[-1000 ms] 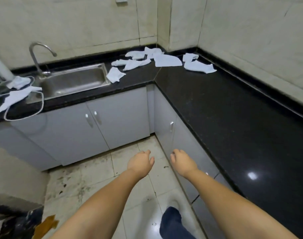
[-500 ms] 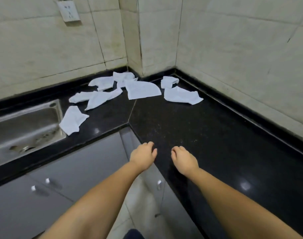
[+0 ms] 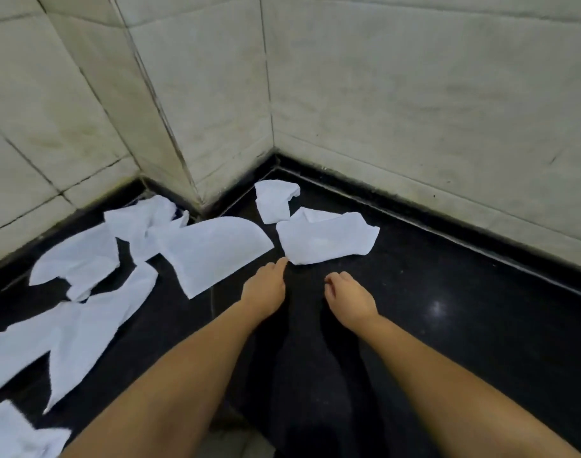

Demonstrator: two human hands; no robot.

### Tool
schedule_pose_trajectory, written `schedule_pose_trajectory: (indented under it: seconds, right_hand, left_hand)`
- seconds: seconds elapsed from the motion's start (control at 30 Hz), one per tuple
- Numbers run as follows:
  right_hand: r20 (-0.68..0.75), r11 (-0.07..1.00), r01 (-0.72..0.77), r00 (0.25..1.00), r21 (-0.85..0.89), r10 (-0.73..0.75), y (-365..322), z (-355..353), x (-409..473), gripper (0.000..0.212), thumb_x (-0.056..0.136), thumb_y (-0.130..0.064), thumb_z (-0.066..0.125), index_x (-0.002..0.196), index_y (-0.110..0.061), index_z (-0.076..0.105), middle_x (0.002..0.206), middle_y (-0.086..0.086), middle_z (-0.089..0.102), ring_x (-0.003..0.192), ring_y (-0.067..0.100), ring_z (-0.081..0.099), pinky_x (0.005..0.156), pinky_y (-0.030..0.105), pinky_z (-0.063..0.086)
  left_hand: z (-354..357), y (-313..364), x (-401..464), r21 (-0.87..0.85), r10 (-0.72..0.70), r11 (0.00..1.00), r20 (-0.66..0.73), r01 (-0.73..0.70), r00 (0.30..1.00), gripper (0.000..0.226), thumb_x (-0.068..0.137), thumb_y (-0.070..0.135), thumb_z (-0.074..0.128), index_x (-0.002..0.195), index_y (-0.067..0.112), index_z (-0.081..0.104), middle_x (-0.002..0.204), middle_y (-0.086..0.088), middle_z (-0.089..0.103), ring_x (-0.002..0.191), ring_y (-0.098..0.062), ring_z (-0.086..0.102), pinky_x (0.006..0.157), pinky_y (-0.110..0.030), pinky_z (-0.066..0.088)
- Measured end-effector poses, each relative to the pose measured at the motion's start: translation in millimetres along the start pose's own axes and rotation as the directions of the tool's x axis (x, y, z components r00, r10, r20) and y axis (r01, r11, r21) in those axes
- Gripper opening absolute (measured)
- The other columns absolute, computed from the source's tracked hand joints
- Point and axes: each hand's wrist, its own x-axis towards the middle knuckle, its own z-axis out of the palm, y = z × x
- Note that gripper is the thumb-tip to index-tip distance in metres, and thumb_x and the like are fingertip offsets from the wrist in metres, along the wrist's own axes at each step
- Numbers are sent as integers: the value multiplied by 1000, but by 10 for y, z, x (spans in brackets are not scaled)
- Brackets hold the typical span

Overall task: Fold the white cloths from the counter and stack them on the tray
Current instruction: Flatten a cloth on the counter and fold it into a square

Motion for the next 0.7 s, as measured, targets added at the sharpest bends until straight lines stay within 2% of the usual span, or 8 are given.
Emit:
schedule_pose_trajectory:
  seconds: [0.17,0.3,0.43,0.5,0.57,0.7]
  right_hand:
    - [-72,994,1,997,-111,-9,-471,239,711,38,97,-30,44,133,-18,46,131,3,47,120,22,44,96,34,36]
    - [-78,987,-81,994,-138,71,-614,492,999,40,94,-38,46,129,-17,45,128,4,45,119,23,42,97,35,32]
    - [-94,982,-118,990,-145,105,-518,537,1079,28,97,-29,40,120,-18,51,122,3,50,115,23,44,93,33,31]
    - [-103,990,-126,987,-59,120,-486,452,1054,21,98,-27,40,108,-17,54,110,3,55,107,23,49,89,33,34]
    - [-119,987,-127,983,99,138,-451,334,967,11,97,-23,42,91,-17,49,91,0,55,91,23,55,81,32,37]
    - [-181,924,-154,957,350,228,-301,110,623,10,93,-18,46,84,-16,49,74,-2,56,70,19,54,67,34,45]
  left_hand:
    - [-101,-330,786,125,181,973,95,-192,979,67,90,4,45,149,20,19,134,-12,39,119,-28,44,96,-40,43]
    - [22,-412,1088,185,302,928,136,-323,944,52,89,10,48,139,20,38,131,-8,41,119,-25,42,90,-35,42]
    - [122,-454,1190,211,329,917,83,-339,941,35,94,20,43,128,19,50,125,-5,46,115,-22,43,87,-32,37]
    - [123,-433,1192,230,344,909,55,-347,937,30,96,27,43,122,18,55,123,-5,46,113,-22,43,87,-32,37]
    - [121,-379,1156,241,362,903,21,-356,932,29,97,33,42,115,17,59,119,-4,47,109,-20,44,86,-31,37]
    - [75,-173,954,186,415,902,-121,-390,902,26,93,30,45,105,16,64,112,-3,54,103,-20,50,90,-31,34]
